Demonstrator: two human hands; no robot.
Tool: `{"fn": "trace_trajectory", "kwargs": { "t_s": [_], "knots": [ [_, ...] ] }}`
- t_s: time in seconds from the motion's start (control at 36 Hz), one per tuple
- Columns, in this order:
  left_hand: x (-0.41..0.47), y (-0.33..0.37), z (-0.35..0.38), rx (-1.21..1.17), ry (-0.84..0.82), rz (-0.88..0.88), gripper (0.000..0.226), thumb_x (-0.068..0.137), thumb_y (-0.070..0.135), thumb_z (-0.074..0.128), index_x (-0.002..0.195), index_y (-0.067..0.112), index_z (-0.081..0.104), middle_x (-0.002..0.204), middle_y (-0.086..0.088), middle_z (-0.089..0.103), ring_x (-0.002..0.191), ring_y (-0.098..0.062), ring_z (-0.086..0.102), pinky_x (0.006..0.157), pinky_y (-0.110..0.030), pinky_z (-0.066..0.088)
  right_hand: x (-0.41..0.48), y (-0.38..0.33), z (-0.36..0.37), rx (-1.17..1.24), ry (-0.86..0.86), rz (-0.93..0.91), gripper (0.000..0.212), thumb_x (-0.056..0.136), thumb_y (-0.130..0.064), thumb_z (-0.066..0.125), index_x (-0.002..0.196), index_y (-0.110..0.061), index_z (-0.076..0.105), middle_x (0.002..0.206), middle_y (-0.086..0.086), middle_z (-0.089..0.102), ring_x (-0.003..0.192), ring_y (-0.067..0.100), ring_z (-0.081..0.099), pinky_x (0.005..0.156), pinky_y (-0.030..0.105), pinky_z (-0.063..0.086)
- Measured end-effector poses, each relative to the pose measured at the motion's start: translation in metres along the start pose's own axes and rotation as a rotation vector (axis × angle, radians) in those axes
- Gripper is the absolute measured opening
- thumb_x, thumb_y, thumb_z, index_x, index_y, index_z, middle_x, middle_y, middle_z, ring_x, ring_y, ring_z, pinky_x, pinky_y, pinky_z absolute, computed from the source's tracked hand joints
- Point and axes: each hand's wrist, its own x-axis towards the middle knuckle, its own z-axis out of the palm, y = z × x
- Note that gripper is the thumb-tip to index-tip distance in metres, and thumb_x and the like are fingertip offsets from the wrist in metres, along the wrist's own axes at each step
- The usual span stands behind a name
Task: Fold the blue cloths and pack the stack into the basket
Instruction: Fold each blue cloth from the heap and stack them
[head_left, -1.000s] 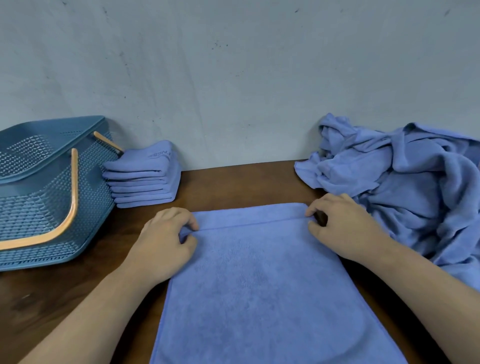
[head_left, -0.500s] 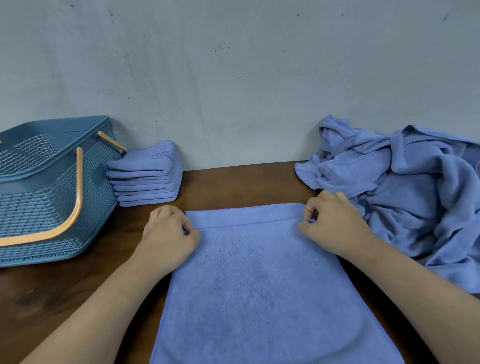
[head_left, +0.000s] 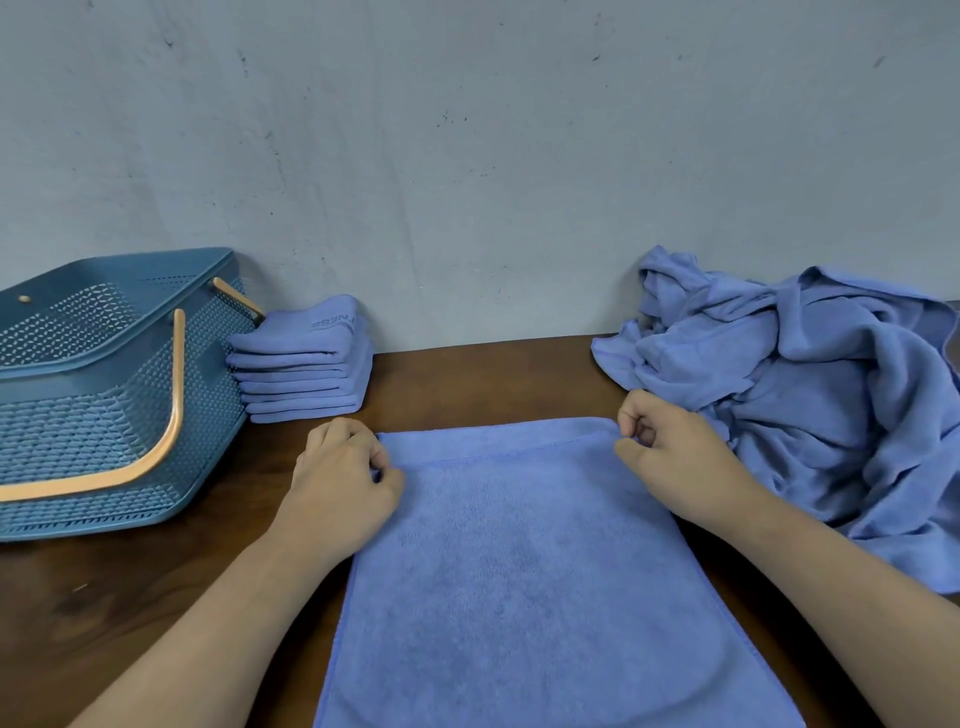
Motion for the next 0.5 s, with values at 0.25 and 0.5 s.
{"fn": "trace_trajectory", "kwargs": {
  "t_s": [0.25, 0.5],
  "knots": [
    [-0.002, 0.023, -0.008, -0.538, 0.182, -0.199, 0.01, 0.107, 0.034, 0.052, 0.105, 0.026, 0.057, 0.101, 0.007, 0.069, 0.089, -0.009, 0.062, 0.071, -0.026, 0.042, 0.01, 0.006, 0.012, 0.214, 0.118, 0.046, 0.027, 0.103, -0.009, 0.054, 0.095, -0.027, 0.072, 0.084, -0.024, 0.068, 0.068, -0.001, 0.059, 0.065, 0.015, 0.041],
    [0.0, 0.003, -0.004, -0.515, -0.153, -0.112, 0.046, 0.093, 0.009, 0.067, 0.124, 0.041, 0.052, 0.096, 0.008, 0.071, 0.078, -0.005, 0.064, 0.077, -0.032, 0.05, 0.01, 0.013, 0.017, 0.148, -0.057, 0.07, 0.026, 0.09, -0.005, 0.069, 0.088, -0.03, 0.074, 0.057, -0.014, 0.046, 0.055, 0.013, 0.038, 0.059, 0.028, 0.035]
  ]
}}
